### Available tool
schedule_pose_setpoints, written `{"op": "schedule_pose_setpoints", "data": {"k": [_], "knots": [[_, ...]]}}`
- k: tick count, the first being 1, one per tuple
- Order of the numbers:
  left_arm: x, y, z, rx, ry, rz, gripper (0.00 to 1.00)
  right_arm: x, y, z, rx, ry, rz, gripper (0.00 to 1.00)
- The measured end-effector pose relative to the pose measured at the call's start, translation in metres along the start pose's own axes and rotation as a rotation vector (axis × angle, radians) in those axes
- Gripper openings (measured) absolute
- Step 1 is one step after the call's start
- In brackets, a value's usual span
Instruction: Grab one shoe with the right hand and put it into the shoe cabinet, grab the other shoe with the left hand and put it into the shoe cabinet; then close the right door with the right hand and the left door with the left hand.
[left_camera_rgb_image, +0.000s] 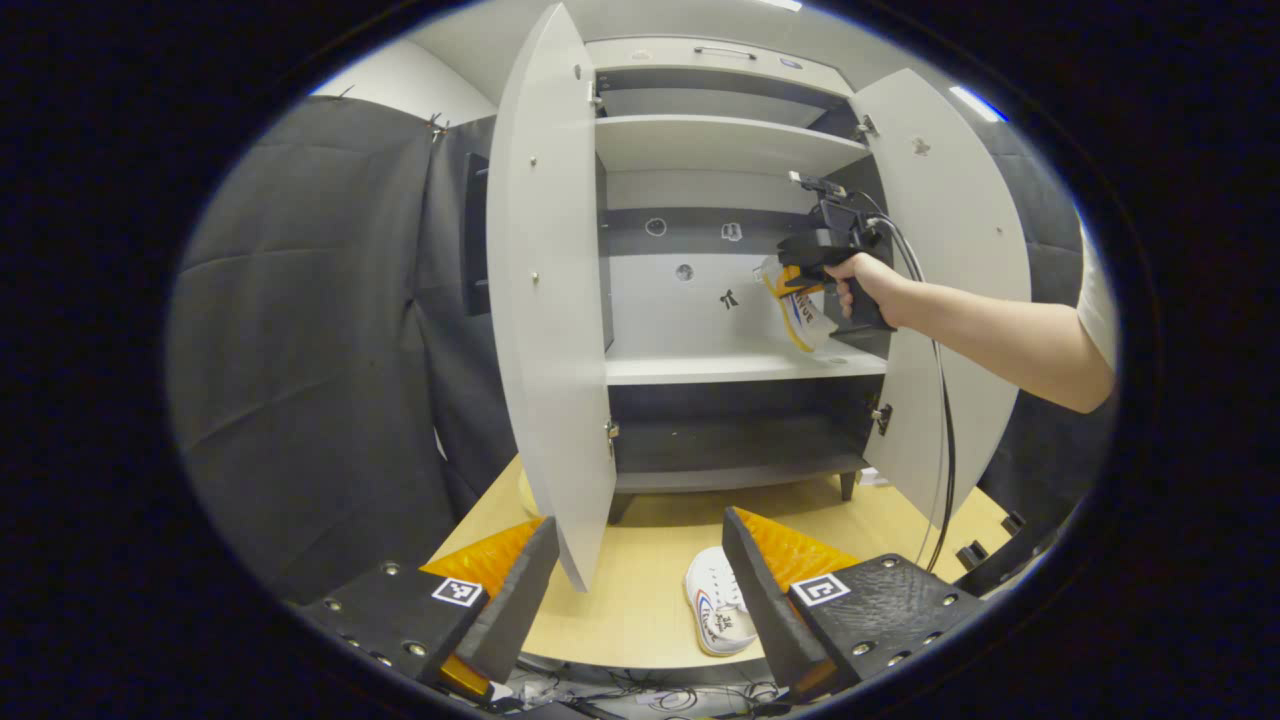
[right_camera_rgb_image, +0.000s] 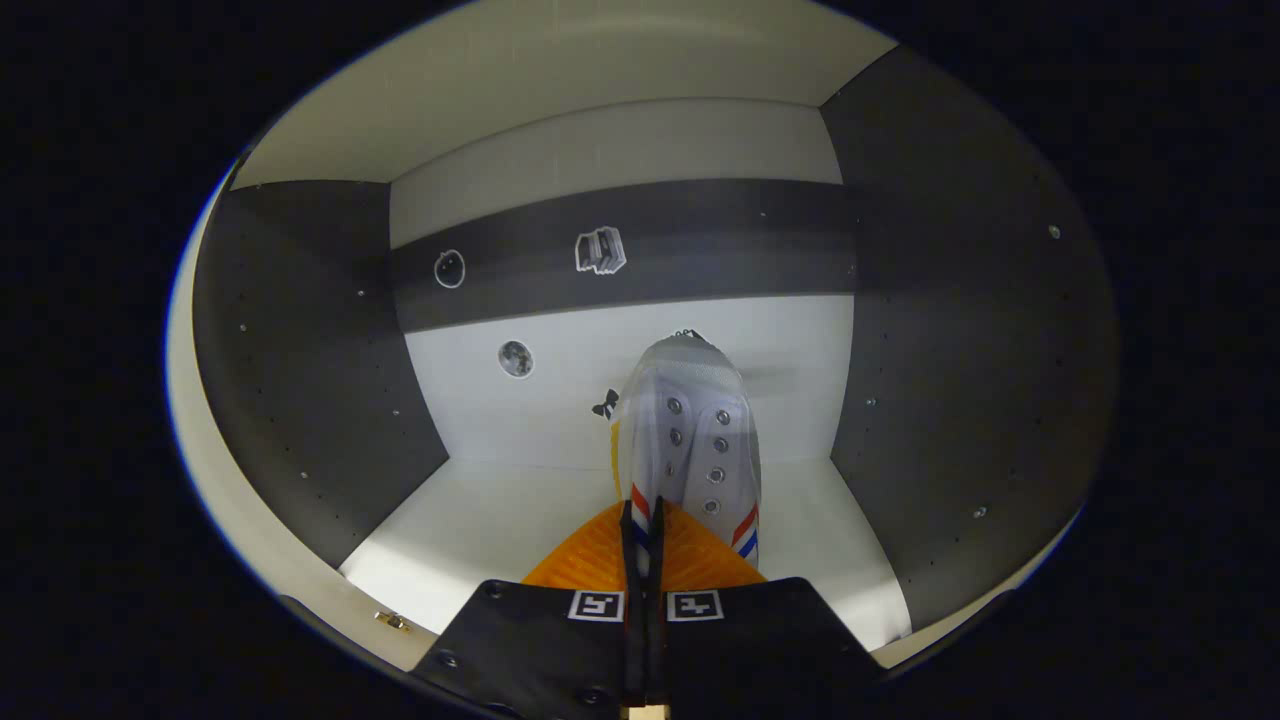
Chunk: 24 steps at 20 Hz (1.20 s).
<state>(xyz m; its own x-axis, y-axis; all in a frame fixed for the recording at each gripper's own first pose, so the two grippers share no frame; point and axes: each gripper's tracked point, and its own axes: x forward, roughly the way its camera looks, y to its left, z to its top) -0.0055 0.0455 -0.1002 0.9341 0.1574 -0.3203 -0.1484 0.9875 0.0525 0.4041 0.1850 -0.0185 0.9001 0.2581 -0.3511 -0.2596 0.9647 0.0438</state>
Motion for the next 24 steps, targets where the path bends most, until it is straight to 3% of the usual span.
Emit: {"op": "schedule_pose_setpoints", "data": {"k": [6,13,14,17,20,21,22,24], "knots": [[0.000,0.005,0.000,-0.010,0.003,0.040,0.96,0.026,-0.003,-0.013,0.009,0.045,-0.017,0.00],[-0.002,0.009,-0.002,-0.020,-0.005,0.058,0.95,0.043,-0.004,-0.024,0.025,0.085,-0.042,0.06],[-0.003,0.007,-0.002,-0.024,-0.006,0.062,0.95,0.041,-0.005,-0.017,0.026,0.057,-0.042,0.16],[-0.006,0.010,-0.004,-0.037,-0.007,0.060,0.96,0.029,-0.005,0.015,0.068,-0.057,-0.052,0.24],[-0.007,0.012,-0.006,-0.040,-0.014,0.048,0.95,0.009,-0.003,0.028,0.101,-0.101,-0.046,0.96],[-0.007,0.012,-0.006,-0.038,-0.016,0.042,0.95,0.001,-0.004,0.031,0.093,-0.125,-0.056,0.92],[-0.007,0.011,-0.007,-0.038,-0.019,0.033,0.94,-0.012,-0.003,0.034,0.075,-0.153,-0.064,0.98],[-0.007,0.008,-0.011,-0.043,-0.017,0.009,0.96,-0.038,0.002,0.036,0.019,-0.201,-0.071,0.98]]}}
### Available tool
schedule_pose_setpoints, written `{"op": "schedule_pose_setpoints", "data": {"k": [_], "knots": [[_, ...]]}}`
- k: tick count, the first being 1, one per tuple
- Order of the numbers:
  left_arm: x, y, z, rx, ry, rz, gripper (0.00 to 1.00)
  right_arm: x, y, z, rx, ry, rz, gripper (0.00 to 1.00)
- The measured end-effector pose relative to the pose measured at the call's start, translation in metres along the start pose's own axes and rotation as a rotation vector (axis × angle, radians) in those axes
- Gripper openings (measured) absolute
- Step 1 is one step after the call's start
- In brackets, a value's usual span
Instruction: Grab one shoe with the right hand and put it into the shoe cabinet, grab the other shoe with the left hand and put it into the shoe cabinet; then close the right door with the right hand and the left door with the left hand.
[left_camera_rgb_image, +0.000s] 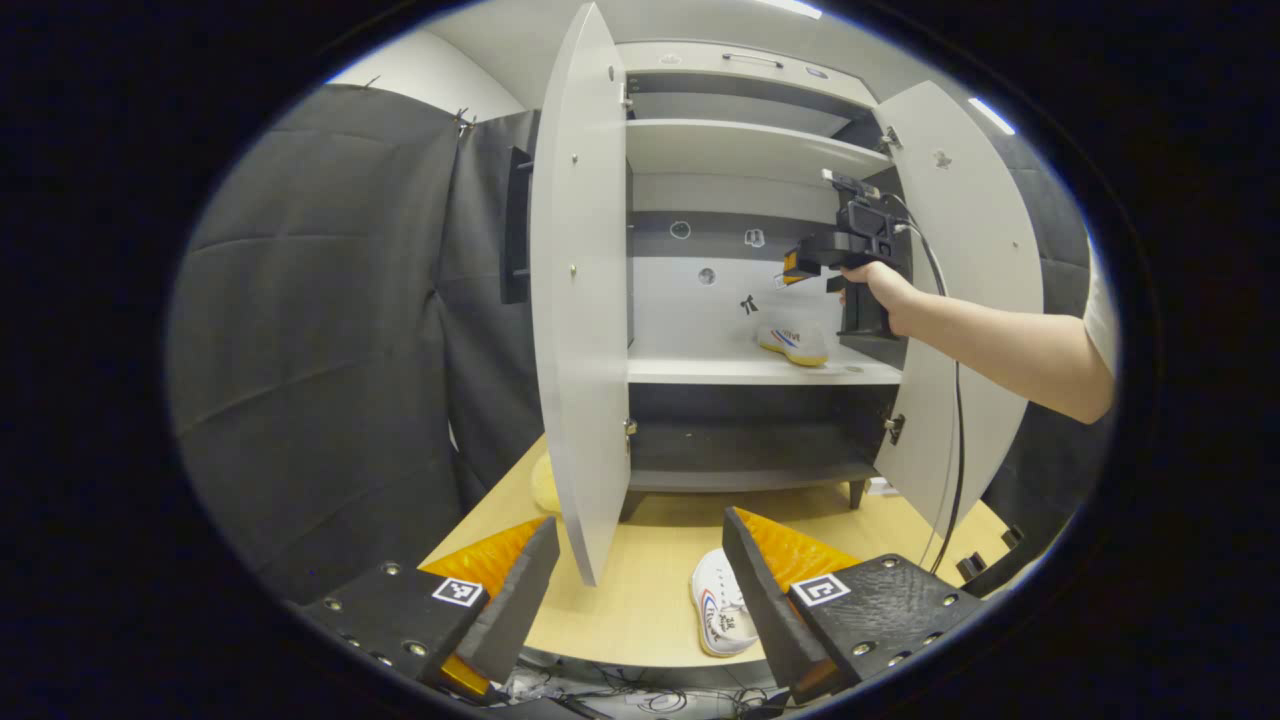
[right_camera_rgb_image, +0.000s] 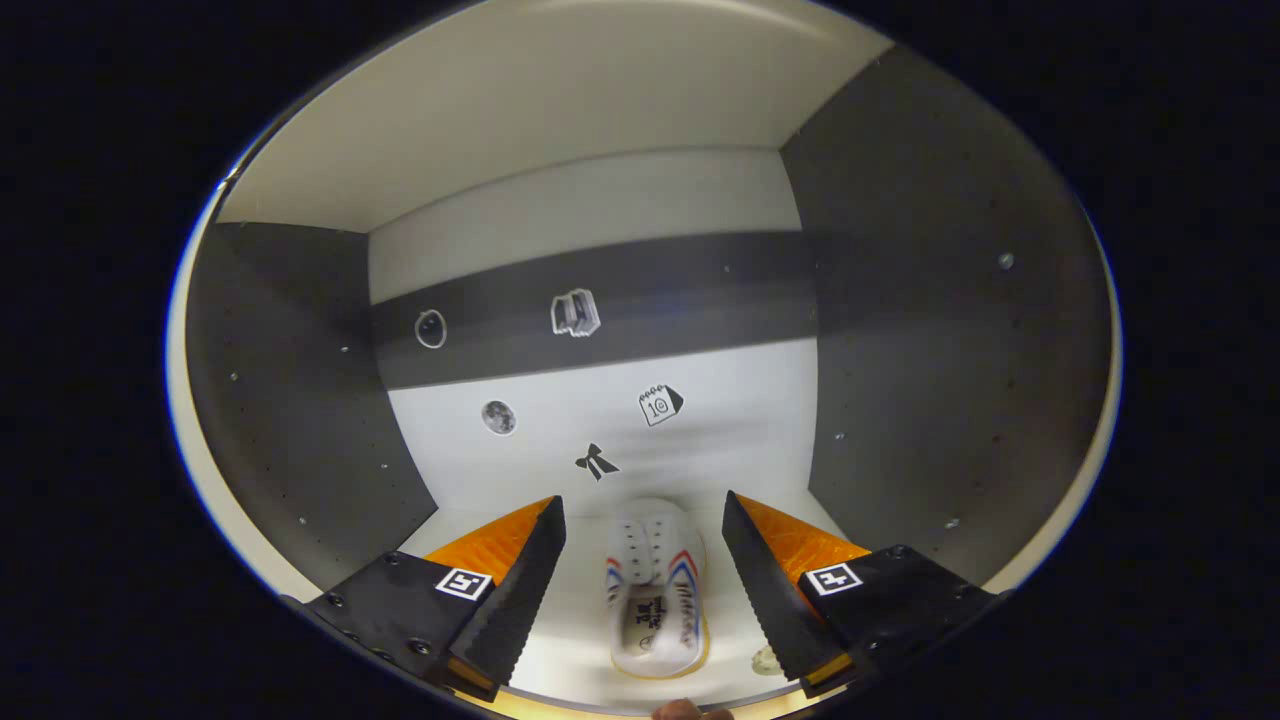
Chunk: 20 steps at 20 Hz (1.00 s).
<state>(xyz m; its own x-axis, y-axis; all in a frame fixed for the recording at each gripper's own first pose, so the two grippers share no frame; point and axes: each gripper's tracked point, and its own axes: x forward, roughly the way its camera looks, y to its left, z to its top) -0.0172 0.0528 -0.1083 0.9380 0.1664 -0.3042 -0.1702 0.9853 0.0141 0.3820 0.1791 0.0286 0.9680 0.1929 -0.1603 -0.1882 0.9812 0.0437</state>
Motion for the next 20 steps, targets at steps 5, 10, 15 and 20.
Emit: {"op": "schedule_pose_setpoints", "data": {"k": [5,10,15,20], "knots": [[0.003,-0.005,-0.018,0.001,0.015,-0.068,0.95,-0.075,0.019,-0.001,-0.080,-0.095,0.025,0.98],[0.003,-0.012,-0.040,0.029,0.042,-0.137,0.95,-0.142,0.015,-0.013,-0.062,-0.151,0.007,0.99],[0.008,-0.023,-0.068,0.004,0.077,-0.206,0.95,-0.199,-0.003,-0.029,-0.079,-0.161,-0.035,0.99],[0.026,-0.035,-0.106,0.013,0.130,-0.272,0.94,-0.251,-0.028,-0.084,-0.083,-0.079,-0.071,0.94]]}}
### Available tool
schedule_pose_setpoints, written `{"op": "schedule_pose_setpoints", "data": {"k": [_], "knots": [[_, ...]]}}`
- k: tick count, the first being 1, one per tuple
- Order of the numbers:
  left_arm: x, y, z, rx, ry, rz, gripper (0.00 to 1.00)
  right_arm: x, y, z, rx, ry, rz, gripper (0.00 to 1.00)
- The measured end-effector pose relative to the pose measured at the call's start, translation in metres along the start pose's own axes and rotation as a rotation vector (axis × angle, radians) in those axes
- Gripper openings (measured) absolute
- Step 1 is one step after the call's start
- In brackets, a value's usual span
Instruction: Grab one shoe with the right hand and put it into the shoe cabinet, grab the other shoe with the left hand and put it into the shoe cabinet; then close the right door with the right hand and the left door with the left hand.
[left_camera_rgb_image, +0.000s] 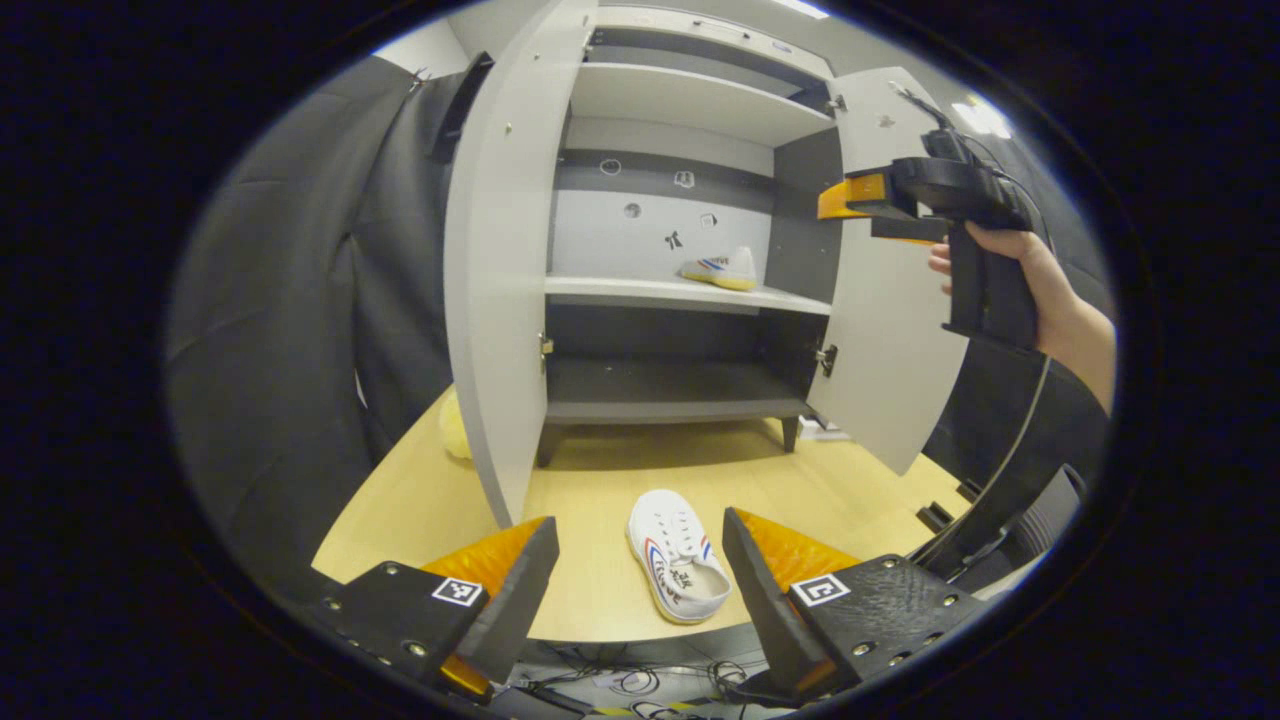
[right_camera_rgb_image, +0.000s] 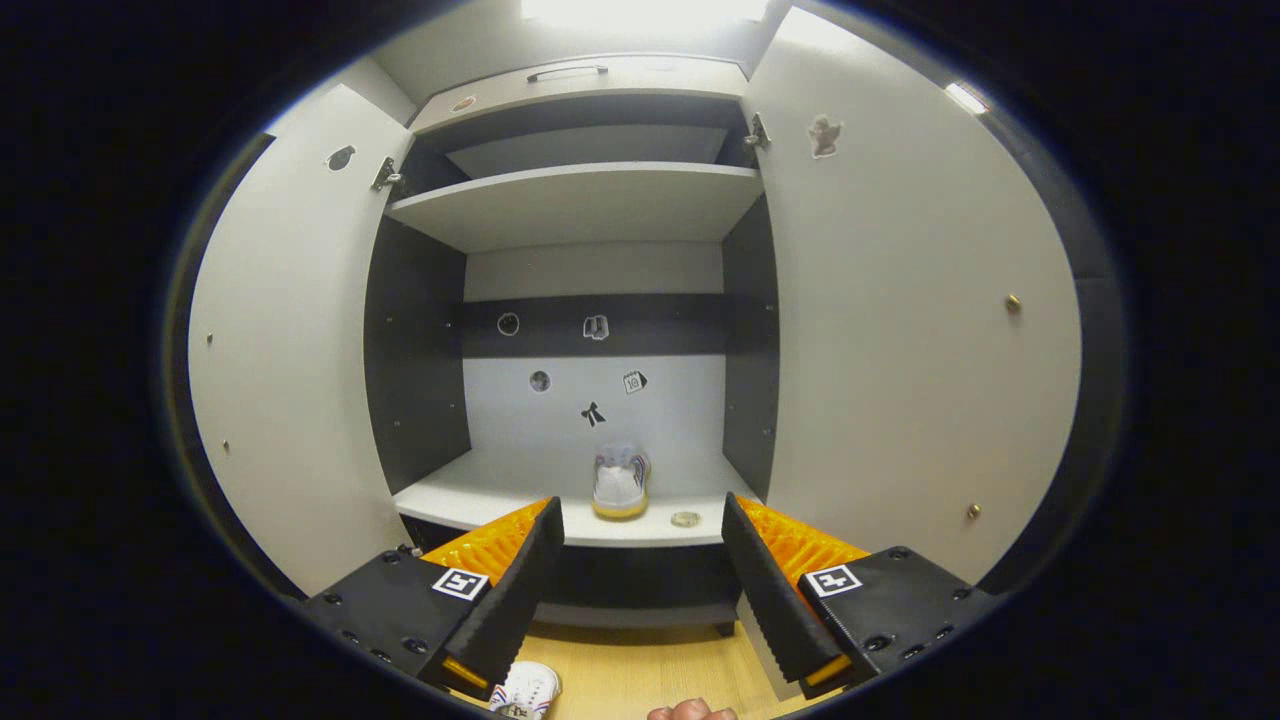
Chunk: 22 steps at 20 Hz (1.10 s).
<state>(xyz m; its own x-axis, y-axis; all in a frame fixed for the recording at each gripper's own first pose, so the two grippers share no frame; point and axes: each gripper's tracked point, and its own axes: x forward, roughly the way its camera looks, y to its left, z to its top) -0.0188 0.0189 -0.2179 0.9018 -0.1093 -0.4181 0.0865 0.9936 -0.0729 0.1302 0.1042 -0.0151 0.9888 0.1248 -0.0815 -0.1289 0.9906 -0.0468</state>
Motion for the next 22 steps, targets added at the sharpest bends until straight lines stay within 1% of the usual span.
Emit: {"op": "schedule_pose_setpoints", "data": {"k": [1,2,3,4,5,6,8,10,11,12,16,19,22], "knots": [[0.007,-0.003,-0.009,0.002,0.016,-0.015,0.94,-0.011,-0.008,-0.012,-0.004,0.019,-0.014,0.94],[0.014,-0.006,-0.017,-0.001,0.030,-0.036,0.94,-0.020,-0.013,-0.023,-0.003,0.038,-0.023,0.99],[0.021,-0.011,-0.024,-0.010,0.047,-0.055,0.95,-0.031,-0.019,-0.034,0.000,0.057,-0.028,0.94],[0.028,-0.016,-0.031,-0.022,0.070,-0.073,0.95,-0.040,-0.026,-0.045,-0.002,0.074,-0.040,0.99],[0.036,-0.018,-0.041,-0.033,0.094,-0.090,0.95,-0.049,-0.035,-0.055,-0.006,0.093,-0.058,0.99],[0.044,-0.022,-0.048,-0.039,0.112,-0.113,0.96,-0.057,-0.042,-0.064,-0.008,0.111,-0.072,0.99],[0.061,-0.029,-0.061,-0.035,0.149,-0.151,0.95,-0.076,-0.055,-0.080,-0.002,0.143,-0.101,0.99],[0.081,-0.030,-0.073,-0.032,0.191,-0.157,0.94,-0.092,-0.067,-0.093,0.008,0.168,-0.136,0.99],[0.091,-0.029,-0.078,-0.044,0.210,-0.159,0.95,-0.101,-0.072,-0.098,0.014,0.177,-0.152,0.94],[0.102,-0.027,-0.083,-0.055,0.229,-0.155,0.95,-0.109,-0.077,-0.104,0.019,0.187,-0.169,0.99],[0.140,-0.019,-0.099,-0.106,0.300,-0.143,0.95,-0.139,-0.093,-0.125,0.012,0.243,-0.218,0.99],[0.166,-0.014,-0.114,-0.099,0.352,-0.136,0.95,-0.160,-0.107,-0.138,0.012,0.288,-0.256,0.99],[0.185,-0.009,-0.127,-0.116,0.391,-0.122,0.93,-0.176,-0.117,-0.150,0.033,0.336,-0.292,1.00]]}}
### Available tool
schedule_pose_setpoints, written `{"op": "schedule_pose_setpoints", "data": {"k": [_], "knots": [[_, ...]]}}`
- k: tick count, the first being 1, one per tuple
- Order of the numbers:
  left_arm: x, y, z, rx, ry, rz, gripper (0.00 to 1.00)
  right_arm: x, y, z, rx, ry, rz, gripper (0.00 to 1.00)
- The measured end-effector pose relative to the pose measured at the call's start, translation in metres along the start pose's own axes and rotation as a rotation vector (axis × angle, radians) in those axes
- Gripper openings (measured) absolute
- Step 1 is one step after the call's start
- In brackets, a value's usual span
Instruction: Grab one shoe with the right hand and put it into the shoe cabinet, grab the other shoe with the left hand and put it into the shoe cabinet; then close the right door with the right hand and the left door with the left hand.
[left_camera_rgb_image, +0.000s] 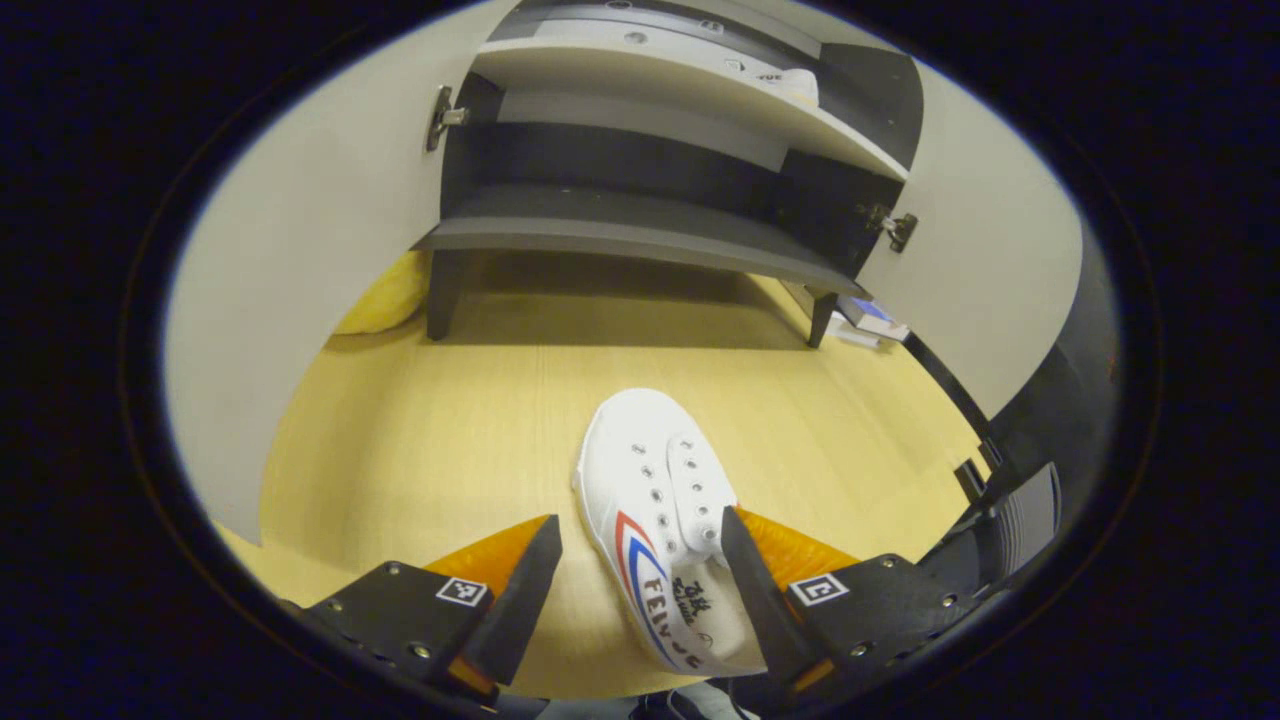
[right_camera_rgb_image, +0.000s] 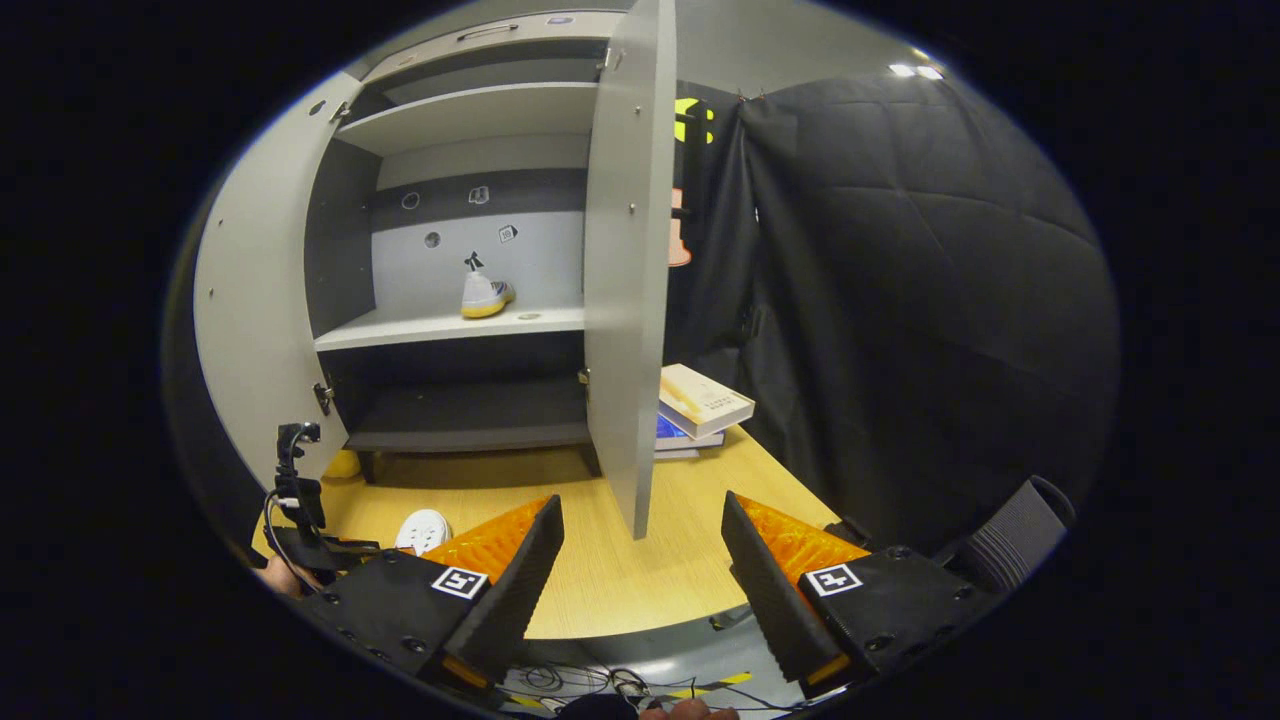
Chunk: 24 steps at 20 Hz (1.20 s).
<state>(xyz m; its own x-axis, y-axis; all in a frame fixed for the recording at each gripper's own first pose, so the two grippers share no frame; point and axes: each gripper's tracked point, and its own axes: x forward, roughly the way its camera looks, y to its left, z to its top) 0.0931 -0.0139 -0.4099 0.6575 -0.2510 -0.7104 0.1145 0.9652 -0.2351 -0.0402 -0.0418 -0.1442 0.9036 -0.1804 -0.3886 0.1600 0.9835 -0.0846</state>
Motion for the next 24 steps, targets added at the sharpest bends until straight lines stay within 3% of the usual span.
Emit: {"op": "schedule_pose_setpoints", "data": {"k": [1,2,5,10,11,13,15,18,19,22,23,24], "knots": [[0.004,0.001,-0.002,-0.019,0.014,-0.001,0.79,-0.002,-0.005,-0.002,0.003,0.010,-0.014,1.00],[0.006,0.001,-0.003,-0.039,0.030,-0.008,0.77,-0.005,-0.011,-0.005,0.001,0.017,-0.029,0.99],[0.011,0.001,-0.007,-0.086,0.065,-0.025,0.72,-0.009,-0.025,-0.007,0.000,0.034,-0.068,0.99],[0.015,0.000,-0.019,-0.208,0.149,-0.038,0.75,-0.009,-0.036,-0.011,0.015,0.065,-0.102,1.00],[0.015,0.001,-0.020,-0.210,0.157,-0.043,0.63,-0.008,-0.037,-0.013,0.015,0.075,-0.104,1.00],[0.015,0.005,-0.024,-0.189,0.187,-0.015,0.61,-0.005,-0.040,-0.016,0.021,0.094,-0.100,1.00],[0.018,0.004,-0.025,-0.186,0.208,0.011,0.45,-0.001,-0.043,-0.015,0.024,0.098,-0.096,0.99],[0.012,0.006,-0.024,-0.176,0.226,0.048,0.41,0.005,-0.060,-0.019,0.007,0.098,-0.117,1.00],[0.017,0.005,-0.025,-0.191,0.236,0.054,0.31,0.007,-0.062,-0.022,0.013,0.108,-0.113,1.00],[0.013,0.006,-0.021,-0.237,0.233,0.077,0.30,0.016,-0.069,-0.035,0.028,0.147,-0.099,1.00],[0.010,0.005,-0.020,-0.239,0.248,0.080,0.18,0.019,-0.071,-0.036,0.034,0.151,-0.095,1.00],[0.012,0.005,-0.023,-0.231,0.243,0.088,0.18,0.022,-0.073,-0.036,0.040,0.152,-0.091,1.00]]}}
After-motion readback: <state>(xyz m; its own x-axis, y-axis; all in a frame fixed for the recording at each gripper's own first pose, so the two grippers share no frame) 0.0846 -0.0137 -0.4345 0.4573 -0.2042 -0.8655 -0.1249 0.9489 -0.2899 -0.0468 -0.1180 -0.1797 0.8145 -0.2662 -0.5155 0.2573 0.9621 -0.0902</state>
